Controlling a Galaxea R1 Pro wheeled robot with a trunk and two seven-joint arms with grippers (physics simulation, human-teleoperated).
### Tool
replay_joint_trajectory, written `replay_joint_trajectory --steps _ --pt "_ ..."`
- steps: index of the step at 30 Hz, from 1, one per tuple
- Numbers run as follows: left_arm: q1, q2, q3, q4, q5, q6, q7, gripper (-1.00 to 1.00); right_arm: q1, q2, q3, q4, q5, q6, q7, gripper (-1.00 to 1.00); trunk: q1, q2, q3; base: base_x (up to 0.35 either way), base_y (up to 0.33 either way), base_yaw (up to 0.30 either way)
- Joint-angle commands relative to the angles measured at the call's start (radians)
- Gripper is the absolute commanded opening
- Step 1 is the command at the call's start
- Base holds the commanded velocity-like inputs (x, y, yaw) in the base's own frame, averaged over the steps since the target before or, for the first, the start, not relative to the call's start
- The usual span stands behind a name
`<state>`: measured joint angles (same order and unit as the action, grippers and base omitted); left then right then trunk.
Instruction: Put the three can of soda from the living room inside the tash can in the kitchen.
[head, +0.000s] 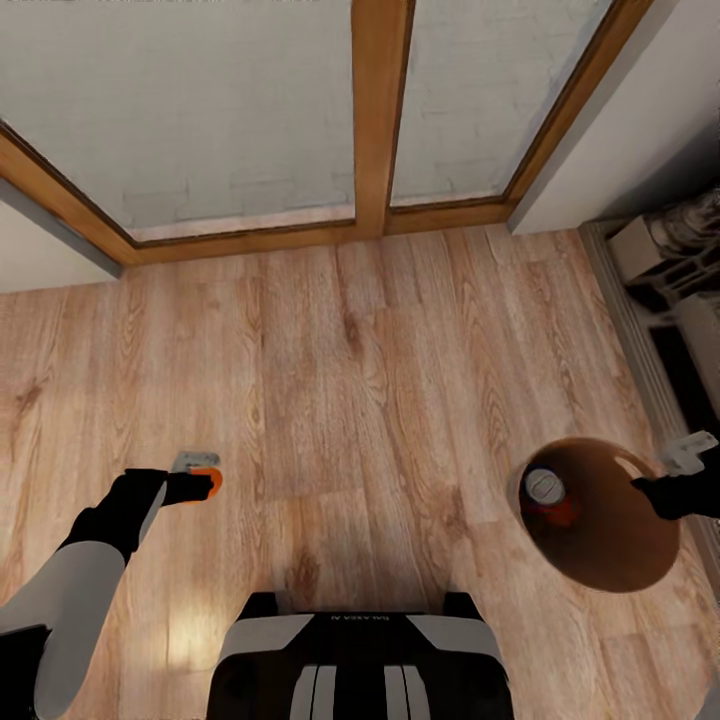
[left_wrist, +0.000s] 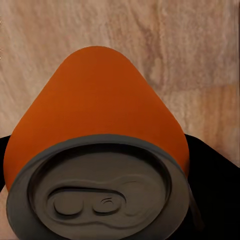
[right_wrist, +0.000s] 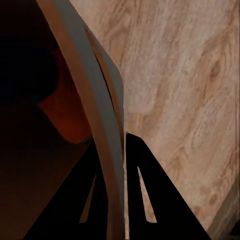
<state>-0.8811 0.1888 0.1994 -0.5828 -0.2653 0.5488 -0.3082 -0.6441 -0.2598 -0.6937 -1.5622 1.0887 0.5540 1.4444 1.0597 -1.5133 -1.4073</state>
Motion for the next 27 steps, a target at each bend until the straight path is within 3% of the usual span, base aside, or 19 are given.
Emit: replay_joint_trajectory --steps 1,2,3,4,5,8,12,15,23,27 --pt "0.001 0.0 0.0 0.011 -0.001 -0.022 0.001 -1.0 0.023 0.002 -0.013 -0.006 -0.059 -0.029 -0.055 -1.0 -0.004 0.007 0.003 0.0 0.0 0.0" --pt "0.002 0.0 0.001 0.037 0.0 -0.054 0.002 -1.0 0.047 0.005 -0.032 -0.002 -0.148 -0.087 -0.15 -1.0 -0.008 0.014 0.006 0.0 0.0 0.0" --pt "0.002 0.0 0.001 0.054 0.001 -0.071 0.002 -1.0 0.063 0.007 -0.047 0.002 -0.202 -0.118 -0.2 -1.0 -0.012 0.021 0.01 0.0 0.0 0.0" --pt "0.003 0.0 0.001 0.061 0.001 -0.078 0.002 -1.0 0.072 0.008 -0.055 0.003 -0.226 -0.13 -0.219 -1.0 -0.016 0.028 0.013 0.0 0.0 0.0" --pt "0.003 0.0 0.001 0.074 0.002 -0.093 0.002 -1.0 0.095 0.01 -0.08 0.007 -0.286 -0.163 -0.258 -1.0 -0.019 0.035 0.016 0.0 0.0 0.0" --pt "0.005 0.0 0.002 0.085 0.003 -0.104 0.002 -1.0 0.111 0.012 -0.113 0.026 -0.34 -0.217 -0.287 -1.0 -0.031 0.056 0.025 0.0 0.0 0.0" --pt "0.014 0.0 0.002 0.093 0.005 -0.111 0.001 -1.0 0.118 0.012 -0.163 0.094 -0.362 -0.289 -0.299 -1.0 -0.046 0.084 0.038 0.0 0.0 0.0" --pt "0.016 0.0 0.002 0.096 0.004 -0.138 0.0 -1.0 0.119 0.012 -0.175 0.134 -0.367 -0.31 -0.313 -1.0 -0.058 0.105 0.047 0.0 0.0 0.0" --pt "0.023 -0.004 0.002 0.098 0.003 -0.166 0.0 -1.0 0.119 0.025 -0.179 0.223 -0.369 -0.323 -0.355 -1.0 -0.088 0.161 0.072 0.0 0.0 0.0" --pt "0.029 -0.008 0.002 0.098 0.003 -0.184 0.0 -1.0 0.119 0.021 -0.18 0.335 -0.368 -0.364 -0.363 -1.0 -0.104 0.189 0.085 0.0 0.0 0.0"
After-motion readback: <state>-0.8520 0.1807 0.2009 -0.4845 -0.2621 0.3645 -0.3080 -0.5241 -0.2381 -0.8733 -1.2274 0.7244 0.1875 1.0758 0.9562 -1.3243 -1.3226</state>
